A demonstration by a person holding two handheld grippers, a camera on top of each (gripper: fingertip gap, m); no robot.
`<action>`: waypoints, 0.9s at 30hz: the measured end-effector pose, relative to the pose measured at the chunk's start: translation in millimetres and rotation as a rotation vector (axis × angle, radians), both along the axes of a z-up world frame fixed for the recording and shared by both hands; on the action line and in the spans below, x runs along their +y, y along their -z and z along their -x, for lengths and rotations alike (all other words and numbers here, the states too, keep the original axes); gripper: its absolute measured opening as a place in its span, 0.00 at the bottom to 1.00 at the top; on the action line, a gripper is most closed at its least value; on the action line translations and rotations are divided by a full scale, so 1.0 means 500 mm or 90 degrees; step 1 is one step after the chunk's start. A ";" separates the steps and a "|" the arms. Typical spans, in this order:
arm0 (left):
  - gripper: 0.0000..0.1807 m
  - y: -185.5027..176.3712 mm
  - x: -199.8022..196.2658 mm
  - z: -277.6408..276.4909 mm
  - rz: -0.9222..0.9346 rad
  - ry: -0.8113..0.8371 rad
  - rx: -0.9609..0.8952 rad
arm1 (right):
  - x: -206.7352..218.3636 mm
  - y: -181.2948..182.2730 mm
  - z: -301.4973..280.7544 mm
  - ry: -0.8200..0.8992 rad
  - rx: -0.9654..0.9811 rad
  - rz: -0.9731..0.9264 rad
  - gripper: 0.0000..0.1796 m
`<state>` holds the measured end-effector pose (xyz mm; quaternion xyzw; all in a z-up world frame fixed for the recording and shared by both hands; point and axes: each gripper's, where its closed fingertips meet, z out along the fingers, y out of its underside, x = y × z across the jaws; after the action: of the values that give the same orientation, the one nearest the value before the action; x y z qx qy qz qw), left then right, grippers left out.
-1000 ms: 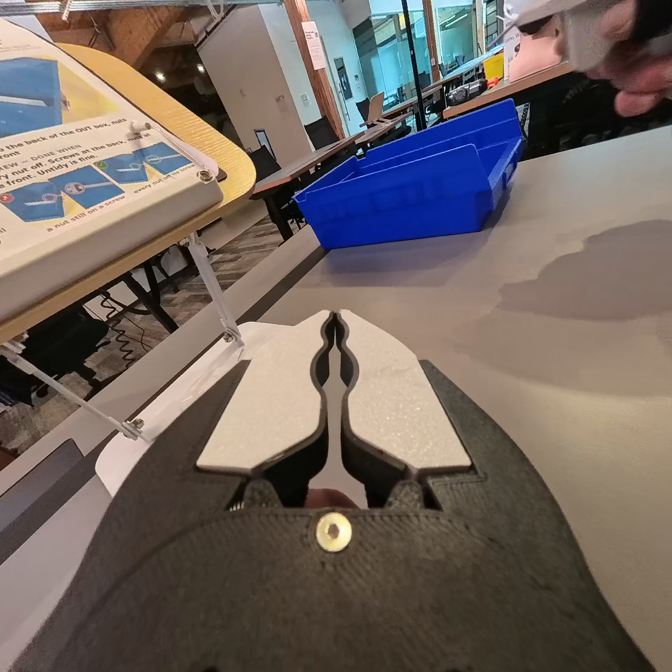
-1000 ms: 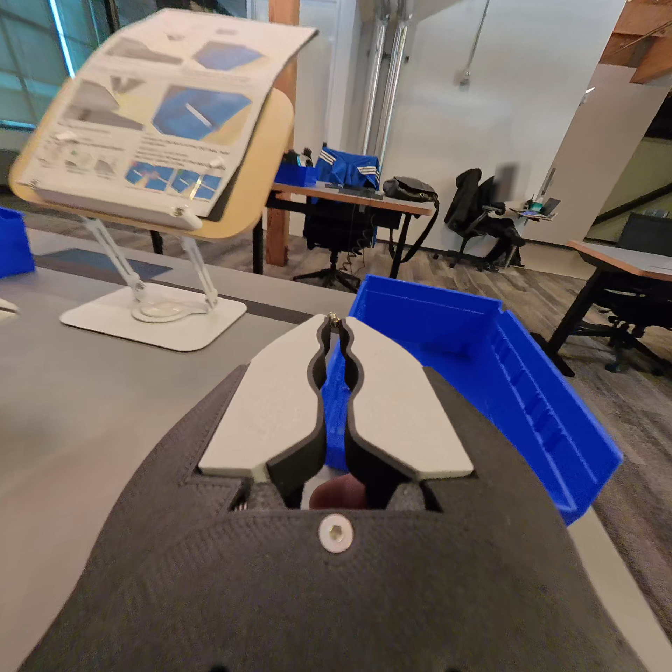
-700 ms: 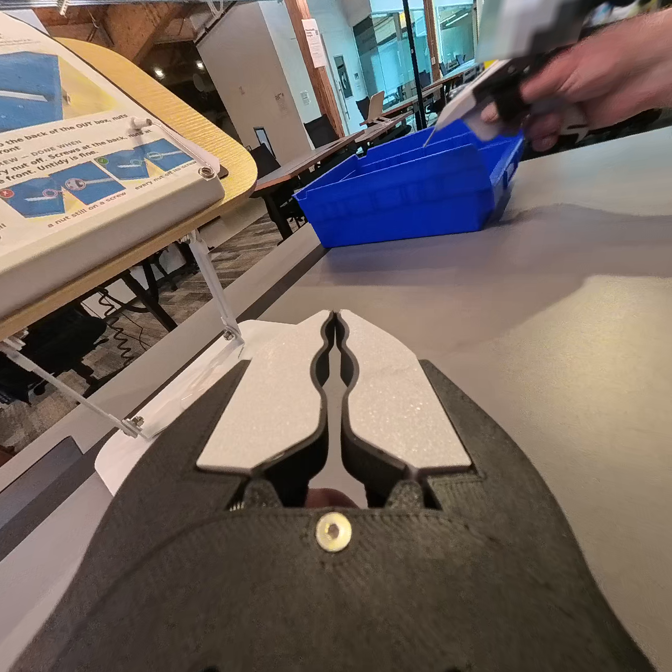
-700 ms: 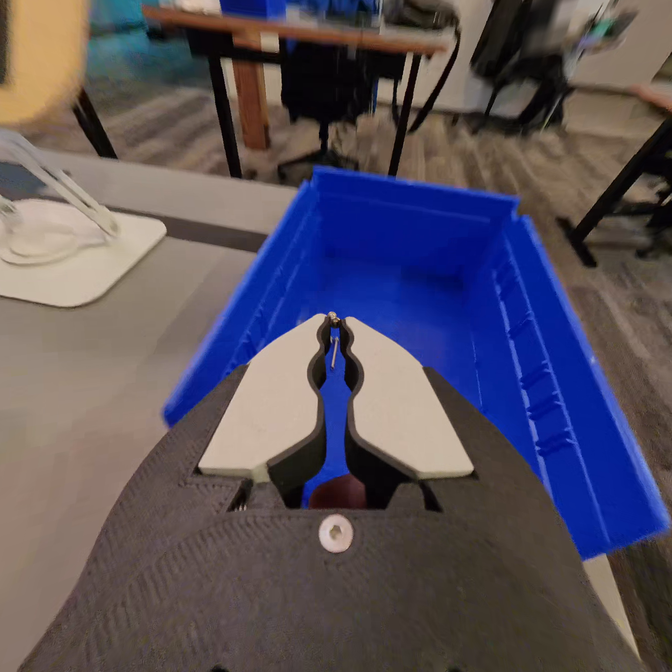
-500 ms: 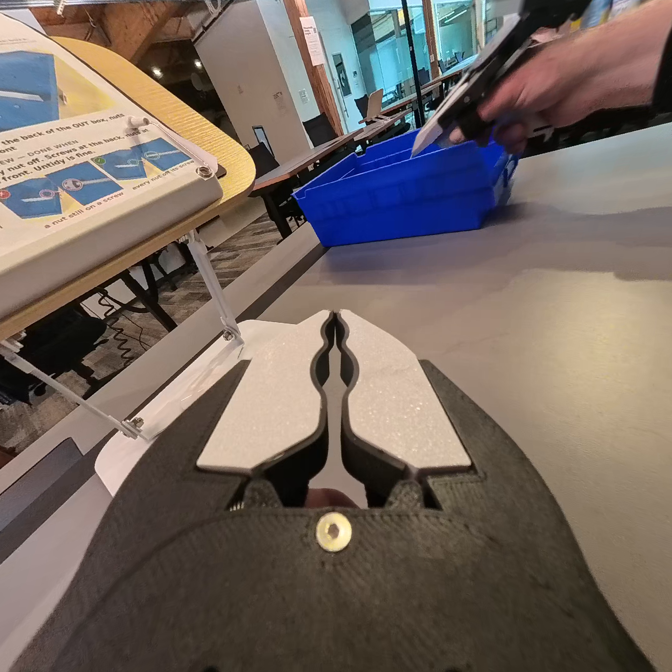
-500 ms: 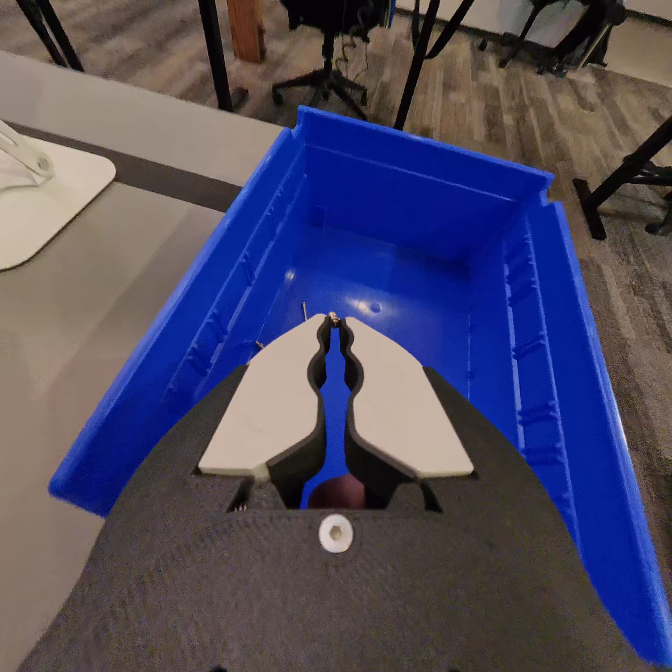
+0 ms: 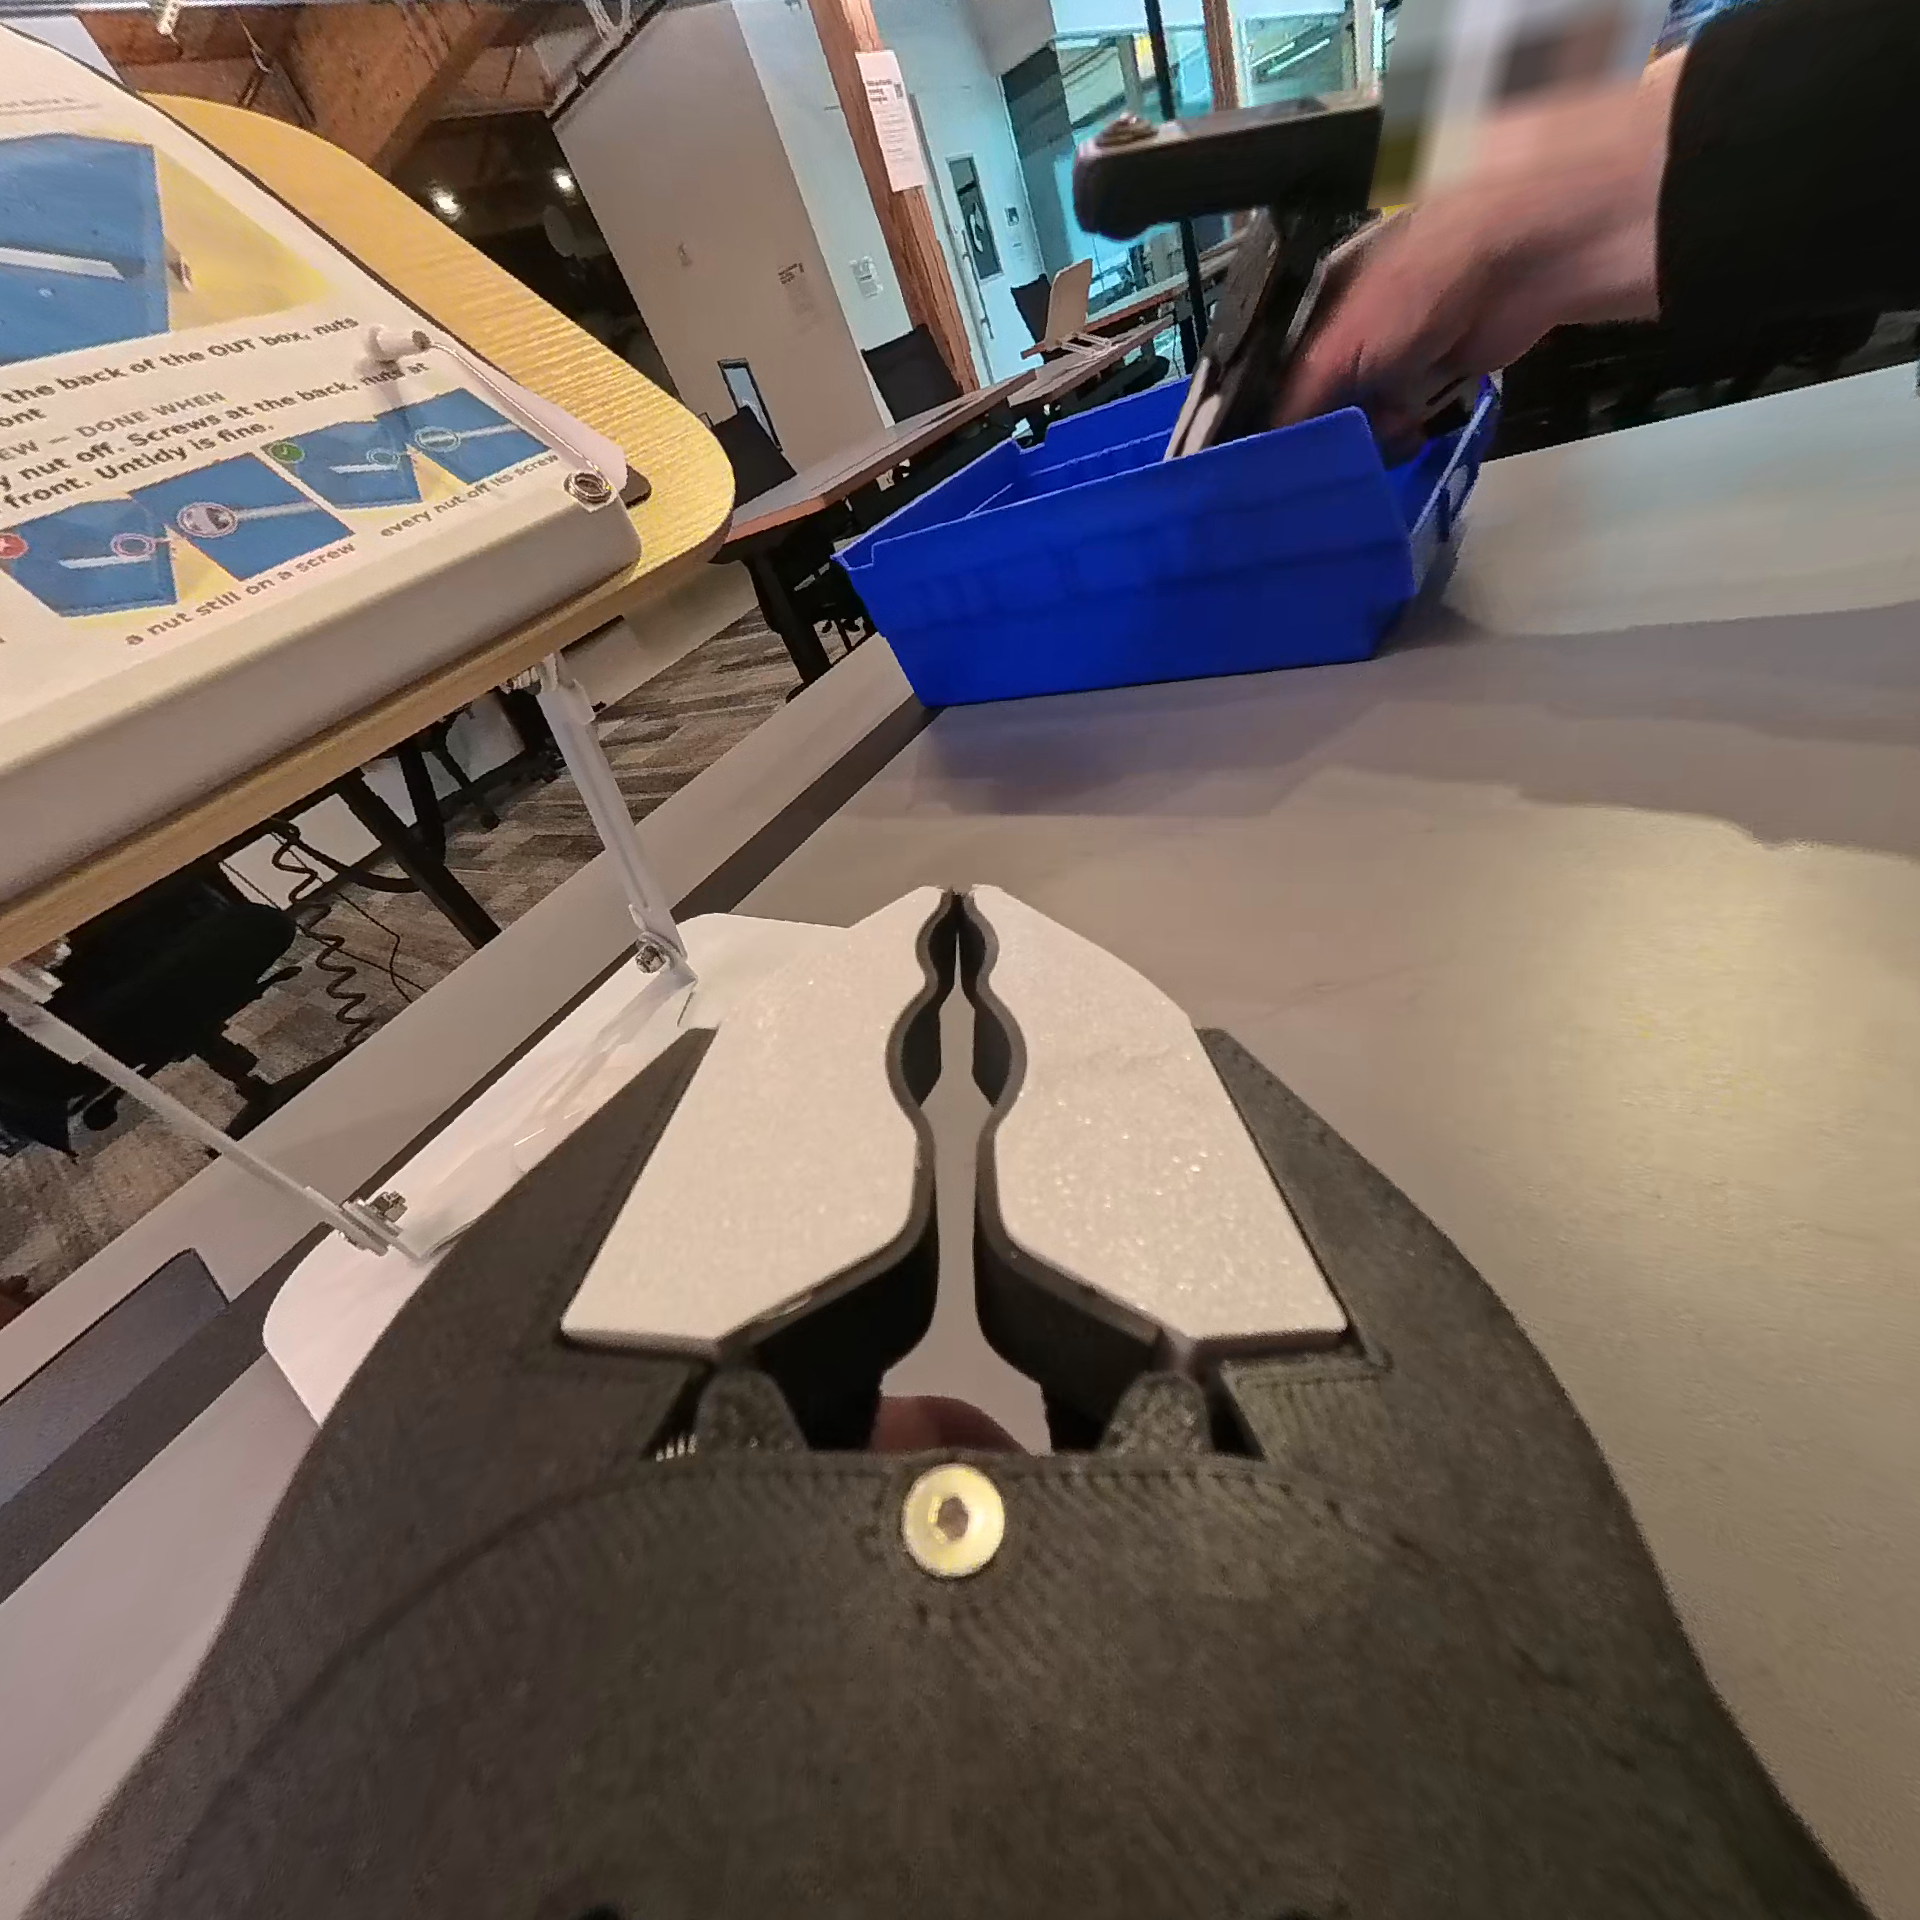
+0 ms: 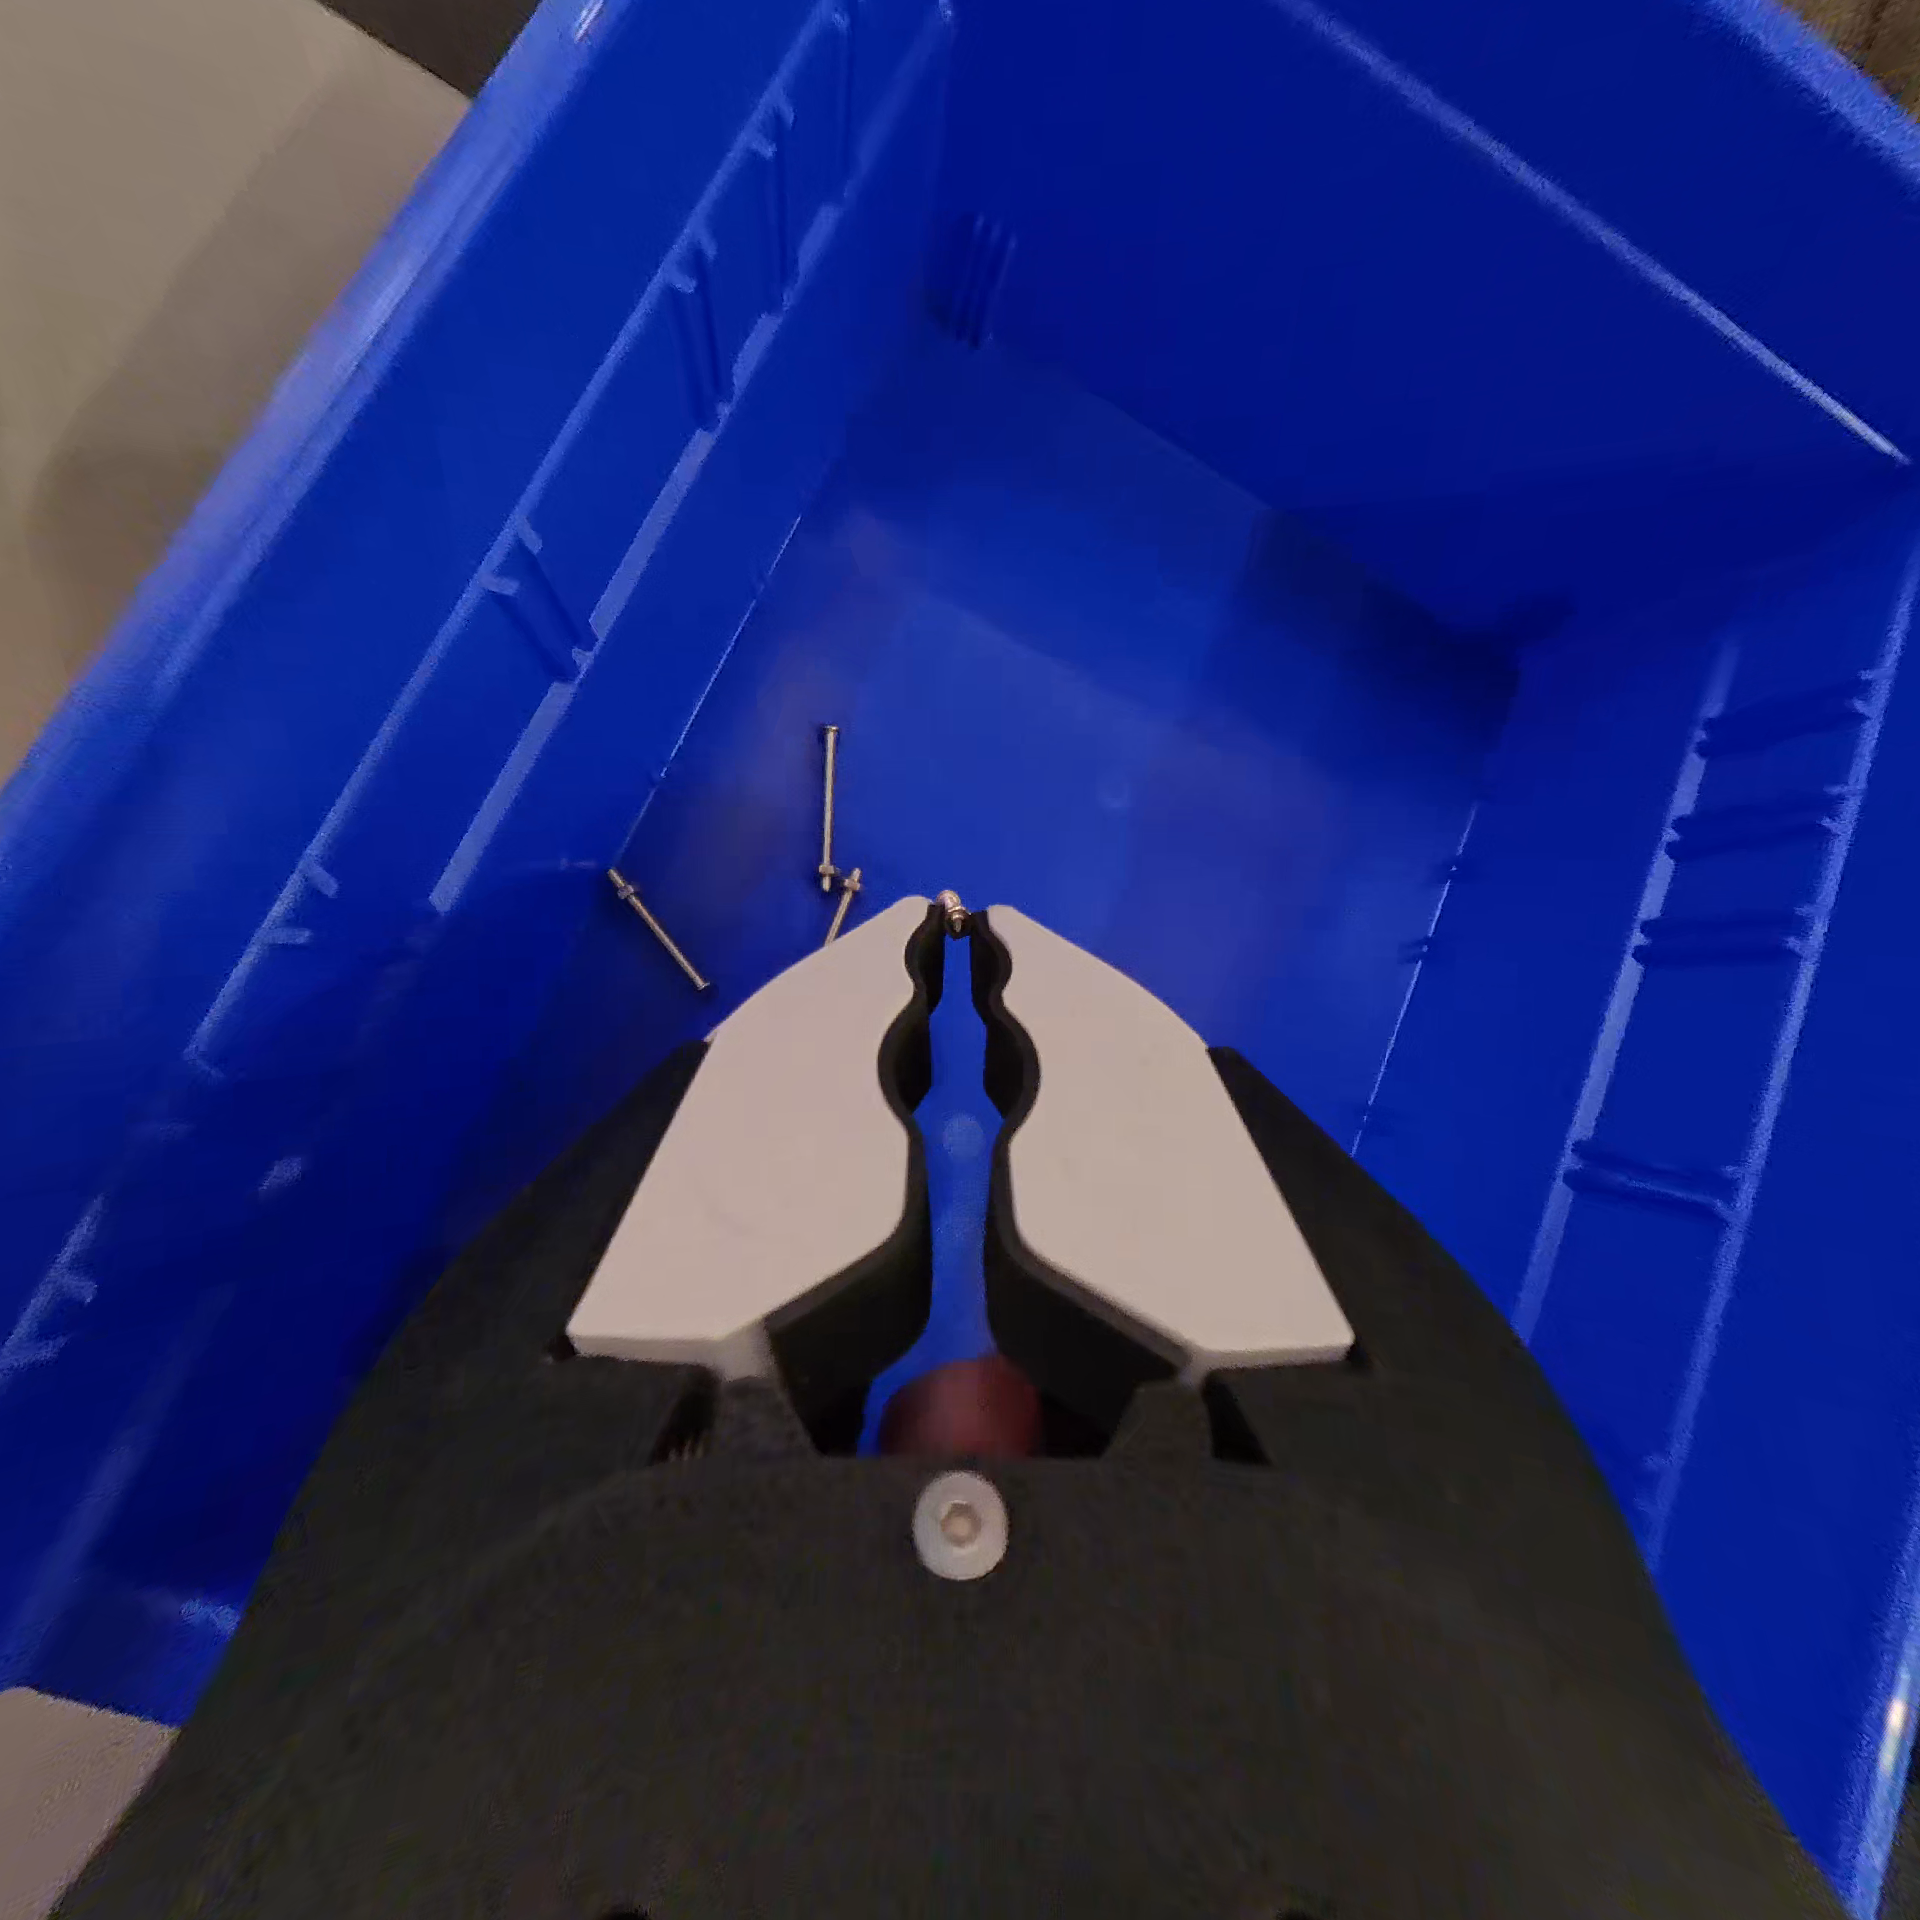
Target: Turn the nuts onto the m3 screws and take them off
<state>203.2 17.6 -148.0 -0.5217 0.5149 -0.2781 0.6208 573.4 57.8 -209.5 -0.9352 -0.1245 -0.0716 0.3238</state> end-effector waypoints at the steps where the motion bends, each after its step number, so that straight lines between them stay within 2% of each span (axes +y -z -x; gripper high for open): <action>1: 0.00 0.000 0.000 0.000 0.000 0.000 0.000 | 0.000 0.005 0.001 -0.003 -0.004 0.009 0.03; 24: 0.00 0.002 0.001 -0.002 -0.001 0.001 0.005 | -0.044 0.046 0.003 -0.072 -0.079 0.153 0.03; 25: 0.00 0.002 0.001 -0.001 -0.001 0.001 0.005 | -0.046 0.046 0.004 -0.074 -0.079 0.155 0.04; 27: 0.00 0.002 0.001 -0.001 -0.001 0.002 0.006 | -0.050 0.046 0.009 -0.069 -0.061 0.163 0.13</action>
<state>203.9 18.0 -149.2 -0.5217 0.5185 -0.2762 0.6186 569.0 32.7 -232.3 -0.9563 -0.1982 -0.0822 0.1986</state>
